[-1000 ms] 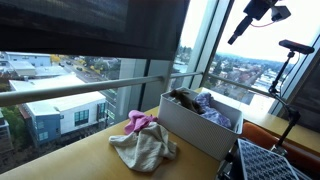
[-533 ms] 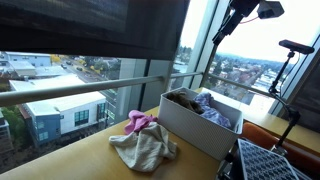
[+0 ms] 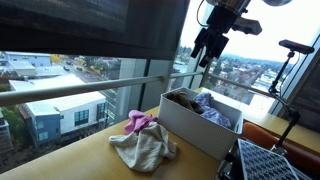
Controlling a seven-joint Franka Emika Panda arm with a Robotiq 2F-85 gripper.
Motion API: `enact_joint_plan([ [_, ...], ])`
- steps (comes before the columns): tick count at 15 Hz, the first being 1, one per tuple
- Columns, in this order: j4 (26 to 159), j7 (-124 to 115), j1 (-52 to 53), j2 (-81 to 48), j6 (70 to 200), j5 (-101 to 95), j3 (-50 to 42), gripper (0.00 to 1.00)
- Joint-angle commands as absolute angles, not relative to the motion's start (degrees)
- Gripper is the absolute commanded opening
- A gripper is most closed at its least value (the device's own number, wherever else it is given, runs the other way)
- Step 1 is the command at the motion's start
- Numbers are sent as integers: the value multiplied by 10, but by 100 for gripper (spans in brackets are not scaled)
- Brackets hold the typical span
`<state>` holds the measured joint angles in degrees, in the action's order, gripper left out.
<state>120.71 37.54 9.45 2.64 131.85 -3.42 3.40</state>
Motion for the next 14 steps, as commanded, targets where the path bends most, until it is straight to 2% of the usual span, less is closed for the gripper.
enact_joint_plan([
  [1,1175,482,86,-30,1310,-36,44,100],
  [7,1104,613,81,-164,1310,-80,63,100],
  [14,1017,632,84,-320,1327,-171,66,100],
])
